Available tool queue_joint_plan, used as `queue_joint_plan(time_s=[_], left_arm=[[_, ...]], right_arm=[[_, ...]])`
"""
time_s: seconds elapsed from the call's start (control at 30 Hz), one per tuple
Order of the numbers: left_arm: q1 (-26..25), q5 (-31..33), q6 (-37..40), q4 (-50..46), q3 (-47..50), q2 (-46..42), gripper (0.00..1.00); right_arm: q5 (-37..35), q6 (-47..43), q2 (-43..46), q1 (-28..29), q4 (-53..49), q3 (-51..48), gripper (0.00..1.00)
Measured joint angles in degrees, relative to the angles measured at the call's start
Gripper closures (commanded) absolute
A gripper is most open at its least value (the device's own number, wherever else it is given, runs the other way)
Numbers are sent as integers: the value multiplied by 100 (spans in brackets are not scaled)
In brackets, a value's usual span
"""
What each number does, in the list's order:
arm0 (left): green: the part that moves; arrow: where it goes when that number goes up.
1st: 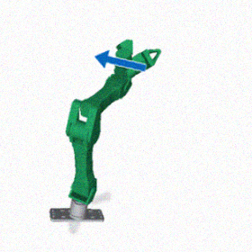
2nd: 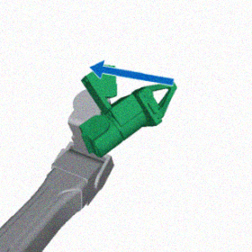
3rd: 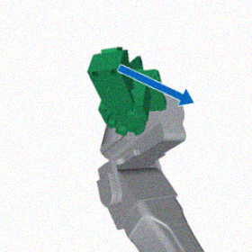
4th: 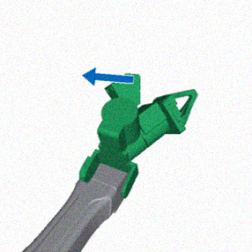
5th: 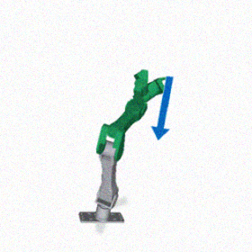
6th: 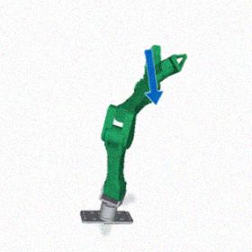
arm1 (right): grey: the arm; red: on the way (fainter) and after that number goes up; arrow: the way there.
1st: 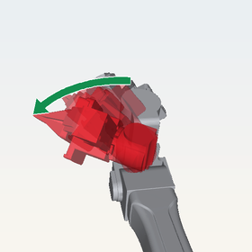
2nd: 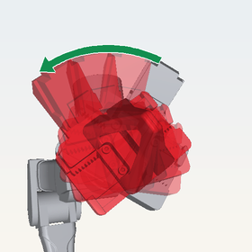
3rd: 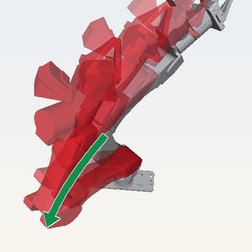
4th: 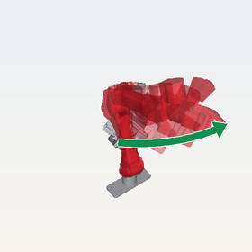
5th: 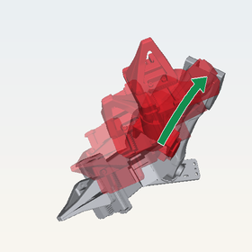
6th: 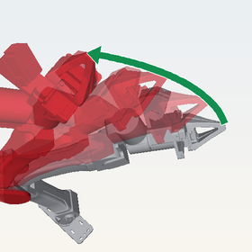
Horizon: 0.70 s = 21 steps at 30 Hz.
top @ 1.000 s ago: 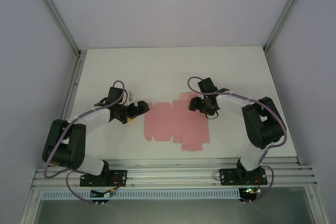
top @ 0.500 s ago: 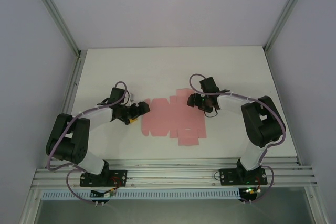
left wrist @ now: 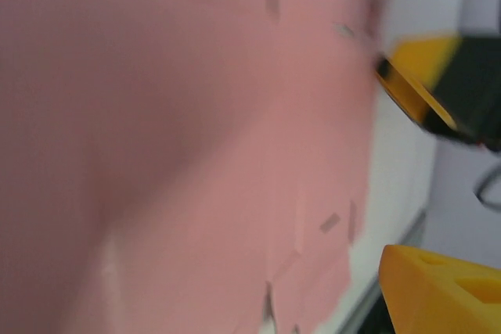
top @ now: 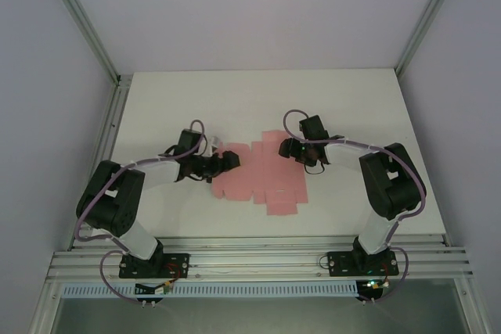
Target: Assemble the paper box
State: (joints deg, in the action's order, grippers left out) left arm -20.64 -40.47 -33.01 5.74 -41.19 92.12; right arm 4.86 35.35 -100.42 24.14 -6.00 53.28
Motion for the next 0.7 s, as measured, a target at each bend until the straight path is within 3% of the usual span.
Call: queue_joint_plan(time_s=[0.2,0.3,0.4,0.7], left_arm=[[-90,-348,-118,503,48,-155,36],[-83,-284,-50,457,87,-468,63],[-81,-31,210,129,85,-848,99],[-116,87,767,-372,133,-1276,100]], right_arm=[[39,2,-4,-9,94,-33,30],[42,2,2,-9,144,-59,29],[81,-15,85,-9,313,-179,25],[439,-319,1272,-11,258,-955,3]])
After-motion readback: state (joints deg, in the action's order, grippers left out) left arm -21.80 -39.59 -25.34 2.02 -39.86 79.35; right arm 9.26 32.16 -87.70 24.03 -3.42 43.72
